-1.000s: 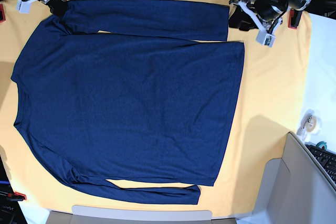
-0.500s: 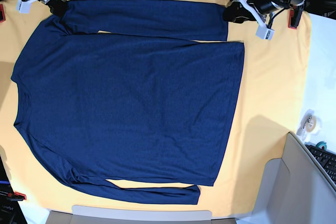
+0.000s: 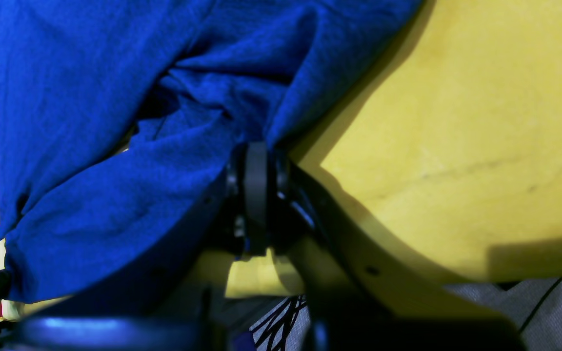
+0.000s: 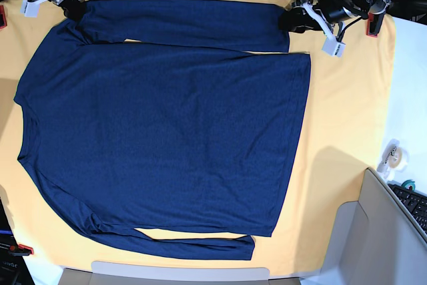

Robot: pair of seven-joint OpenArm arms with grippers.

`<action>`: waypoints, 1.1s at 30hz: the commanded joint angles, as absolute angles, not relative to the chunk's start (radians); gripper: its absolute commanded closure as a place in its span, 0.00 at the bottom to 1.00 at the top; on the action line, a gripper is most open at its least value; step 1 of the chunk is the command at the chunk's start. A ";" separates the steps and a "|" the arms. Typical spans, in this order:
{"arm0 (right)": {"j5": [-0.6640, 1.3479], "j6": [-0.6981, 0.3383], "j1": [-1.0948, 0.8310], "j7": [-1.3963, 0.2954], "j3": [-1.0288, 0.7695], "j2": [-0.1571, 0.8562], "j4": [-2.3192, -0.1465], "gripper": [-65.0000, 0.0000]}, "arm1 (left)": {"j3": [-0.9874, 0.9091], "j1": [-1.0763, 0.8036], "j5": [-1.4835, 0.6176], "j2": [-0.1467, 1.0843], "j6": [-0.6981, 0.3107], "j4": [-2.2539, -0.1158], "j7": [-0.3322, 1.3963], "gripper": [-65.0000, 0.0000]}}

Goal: Fold the T-shirt properly
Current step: 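Close both grippers on the shirt edge at its two corners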

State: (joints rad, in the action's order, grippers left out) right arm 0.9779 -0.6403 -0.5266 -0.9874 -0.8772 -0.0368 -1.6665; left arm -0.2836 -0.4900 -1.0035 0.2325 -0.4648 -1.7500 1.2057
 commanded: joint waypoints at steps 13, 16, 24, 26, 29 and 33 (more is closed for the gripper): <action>0.960 -0.651 -0.541 -1.009 -0.880 -0.033 -1.673 1.00 | -0.143 -0.470 -0.963 0.242 -0.458 -1.755 1.268 0.65; 0.960 -0.651 -0.542 -1.009 -0.880 -0.033 -1.673 1.00 | -0.145 -0.469 -0.963 0.242 -0.458 -1.750 1.267 0.69; 0.960 -0.651 -0.542 -1.009 -0.880 -0.033 -1.675 1.00 | -0.145 -0.427 -0.963 0.271 -0.458 -1.664 1.265 1.00; 0.960 -0.653 -0.542 -1.009 -0.880 -0.033 -1.675 1.00 | -0.150 -0.427 -0.970 0.285 -0.458 -1.672 1.265 1.00; 0.960 -0.653 -0.542 -1.009 -0.880 -0.031 -1.679 1.00 | -0.151 -0.432 -0.970 0.292 -0.513 -1.730 1.242 1.00; 0.961 -0.653 -0.552 -1.010 -0.881 -0.019 -1.682 1.00 | -0.154 -0.435 -0.967 0.292 -0.595 -1.813 1.234 1.00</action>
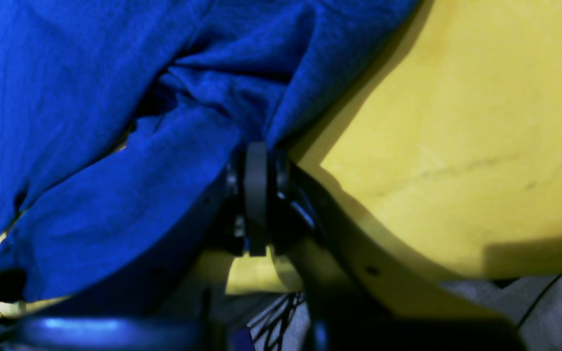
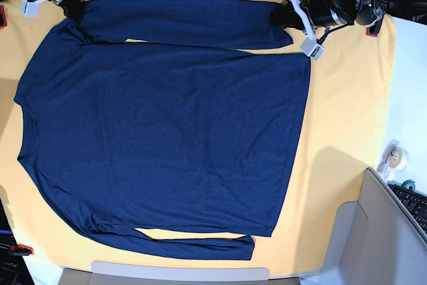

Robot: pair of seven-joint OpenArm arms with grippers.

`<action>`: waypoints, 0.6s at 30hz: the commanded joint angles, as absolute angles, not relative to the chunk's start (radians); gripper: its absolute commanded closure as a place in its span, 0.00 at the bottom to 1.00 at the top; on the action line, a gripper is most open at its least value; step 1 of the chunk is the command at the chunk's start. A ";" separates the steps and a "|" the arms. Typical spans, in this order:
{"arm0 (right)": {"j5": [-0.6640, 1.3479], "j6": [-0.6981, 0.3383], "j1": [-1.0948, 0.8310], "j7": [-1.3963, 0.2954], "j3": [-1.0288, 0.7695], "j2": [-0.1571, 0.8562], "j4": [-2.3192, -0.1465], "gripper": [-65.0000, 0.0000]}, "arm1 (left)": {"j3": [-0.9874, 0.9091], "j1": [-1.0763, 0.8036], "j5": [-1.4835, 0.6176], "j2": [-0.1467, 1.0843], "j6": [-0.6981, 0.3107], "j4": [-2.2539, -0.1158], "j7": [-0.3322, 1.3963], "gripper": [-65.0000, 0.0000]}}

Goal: Fold the T-shirt properly
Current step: 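Close both grippers on the shirt edge at its two corners, then lift the gripped shirt edge with both grippers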

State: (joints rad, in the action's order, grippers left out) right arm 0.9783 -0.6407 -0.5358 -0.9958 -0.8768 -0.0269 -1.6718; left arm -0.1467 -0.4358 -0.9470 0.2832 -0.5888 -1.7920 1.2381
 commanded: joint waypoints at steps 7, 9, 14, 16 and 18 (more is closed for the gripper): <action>0.963 -0.653 -0.590 -1.009 -0.883 -0.024 -1.758 1.00 | -0.194 -0.429 -0.969 0.291 -0.599 -1.825 1.234 1.00; 0.964 -0.653 -0.591 -1.009 -0.883 -0.025 -1.782 1.00 | -0.194 -0.427 -0.969 0.291 -0.599 -1.834 1.234 1.00; 0.966 -0.653 -0.575 -1.007 -0.883 -0.025 -1.847 1.00 | -0.194 -0.415 -0.969 0.291 -0.599 -1.911 1.227 1.00; 0.966 -0.653 -0.552 -1.009 -0.883 -0.025 -1.879 1.00 | -0.194 -0.380 -0.969 0.291 -0.599 -1.929 1.228 1.00; 0.966 -0.653 -0.518 -1.009 -0.883 -0.022 -1.903 1.00 | -0.194 -0.343 -0.969 0.291 -0.599 -1.929 1.233 1.00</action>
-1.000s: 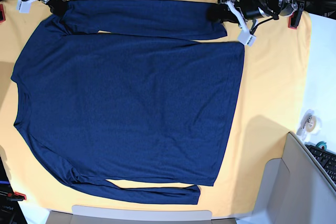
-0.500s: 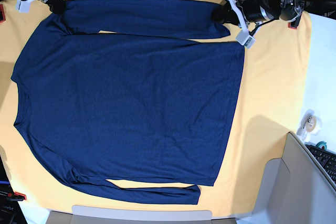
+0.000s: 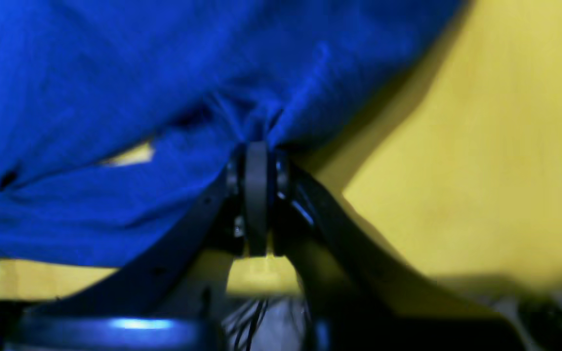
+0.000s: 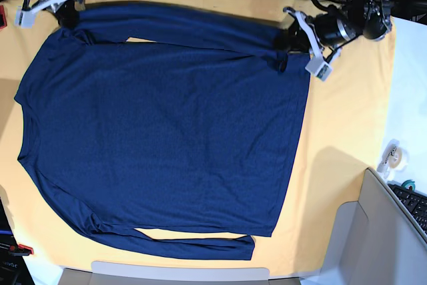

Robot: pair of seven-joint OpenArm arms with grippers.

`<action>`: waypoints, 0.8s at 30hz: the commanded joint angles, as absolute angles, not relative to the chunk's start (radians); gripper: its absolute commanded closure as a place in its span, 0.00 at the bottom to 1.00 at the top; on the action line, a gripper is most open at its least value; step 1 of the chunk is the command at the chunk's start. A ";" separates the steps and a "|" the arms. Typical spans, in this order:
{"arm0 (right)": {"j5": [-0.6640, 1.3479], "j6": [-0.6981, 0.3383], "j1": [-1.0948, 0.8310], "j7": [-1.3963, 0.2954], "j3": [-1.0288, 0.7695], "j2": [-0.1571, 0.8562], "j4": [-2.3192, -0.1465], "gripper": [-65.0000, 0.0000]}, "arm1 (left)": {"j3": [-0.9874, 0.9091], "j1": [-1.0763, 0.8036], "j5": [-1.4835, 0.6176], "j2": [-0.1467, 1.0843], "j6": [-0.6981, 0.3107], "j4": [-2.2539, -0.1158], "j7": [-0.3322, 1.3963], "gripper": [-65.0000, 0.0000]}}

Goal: Fold the T-shirt properly
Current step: 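Lift the gripped shirt edge with both grippers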

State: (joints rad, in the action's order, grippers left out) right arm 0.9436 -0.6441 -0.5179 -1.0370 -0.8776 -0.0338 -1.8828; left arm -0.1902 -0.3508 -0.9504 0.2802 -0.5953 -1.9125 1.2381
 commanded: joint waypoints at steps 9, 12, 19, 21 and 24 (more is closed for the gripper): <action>0.963 -0.648 -0.332 -1.010 -0.880 -0.022 -1.923 1.00 | -0.196 -0.173 -0.969 0.291 -0.598 -1.929 1.279 1.00; 0.961 -0.648 -0.303 -1.007 -0.881 -0.022 -1.926 1.00 | -0.196 -0.140 -0.964 0.291 -0.598 -1.929 1.290 1.00; 0.961 -0.648 -0.245 -1.003 -0.885 -0.022 -1.920 1.00 | -0.268 -0.090 -0.964 0.288 -0.598 -1.926 1.288 1.00; 0.960 -0.648 -0.232 -1.003 -0.894 -0.022 -1.919 1.00 | -0.282 -0.076 -0.964 0.286 -0.598 -1.925 1.288 1.00; 0.960 -0.648 -0.206 -1.003 -0.932 -0.027 -1.916 1.00 | -0.282 -0.064 -0.963 0.286 -0.599 -1.908 1.265 1.00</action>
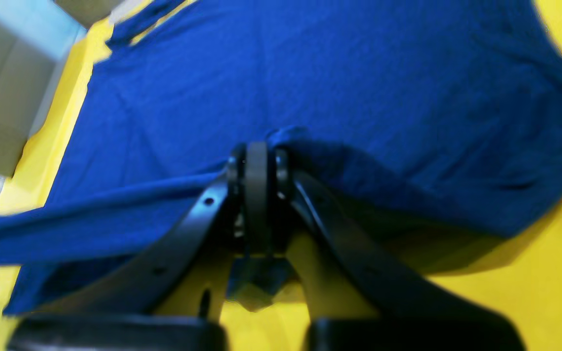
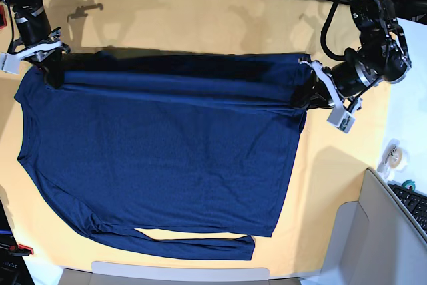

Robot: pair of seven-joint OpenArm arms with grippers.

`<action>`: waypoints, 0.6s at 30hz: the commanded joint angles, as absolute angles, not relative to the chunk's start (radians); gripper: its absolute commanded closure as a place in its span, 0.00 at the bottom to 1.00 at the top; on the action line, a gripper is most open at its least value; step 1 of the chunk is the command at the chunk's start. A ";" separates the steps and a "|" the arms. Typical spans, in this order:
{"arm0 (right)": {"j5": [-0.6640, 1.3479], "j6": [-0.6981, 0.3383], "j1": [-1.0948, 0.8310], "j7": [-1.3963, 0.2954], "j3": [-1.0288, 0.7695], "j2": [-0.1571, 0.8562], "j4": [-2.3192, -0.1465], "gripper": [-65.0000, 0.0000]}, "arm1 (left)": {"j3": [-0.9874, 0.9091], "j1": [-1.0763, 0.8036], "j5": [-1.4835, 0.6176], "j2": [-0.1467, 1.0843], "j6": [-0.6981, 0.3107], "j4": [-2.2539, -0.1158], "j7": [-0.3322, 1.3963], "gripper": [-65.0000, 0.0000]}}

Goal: Fold the T-shirt properly
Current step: 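Lift the gripped shirt edge with both grippers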

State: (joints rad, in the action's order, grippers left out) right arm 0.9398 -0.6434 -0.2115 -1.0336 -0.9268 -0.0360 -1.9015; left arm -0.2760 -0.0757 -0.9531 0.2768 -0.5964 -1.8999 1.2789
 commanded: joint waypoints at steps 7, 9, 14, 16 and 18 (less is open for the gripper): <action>0.958 -0.647 -0.182 -1.003 -0.935 -0.022 -1.776 1.00 | -0.277 -0.065 -0.961 0.291 -0.599 -1.718 1.247 1.00; 0.958 -0.647 -0.176 -1.003 -0.934 -0.021 -1.730 1.00 | -0.277 -0.062 -0.961 0.291 -0.599 -1.675 1.245 1.00; 0.895 -0.647 -0.142 -1.007 -0.921 -0.015 -1.659 1.00 | -0.277 -0.059 -0.961 0.294 -0.599 -1.653 1.245 1.00; 0.829 -0.647 -0.134 -1.007 -0.908 -0.018 -1.658 1.00 | -0.277 -0.059 -0.961 0.309 -0.599 -1.649 1.245 1.00; 0.779 -0.647 -0.125 -1.004 -0.886 -0.018 -1.653 1.00 | -0.277 -0.059 -0.960 0.314 -0.599 -1.649 1.245 1.00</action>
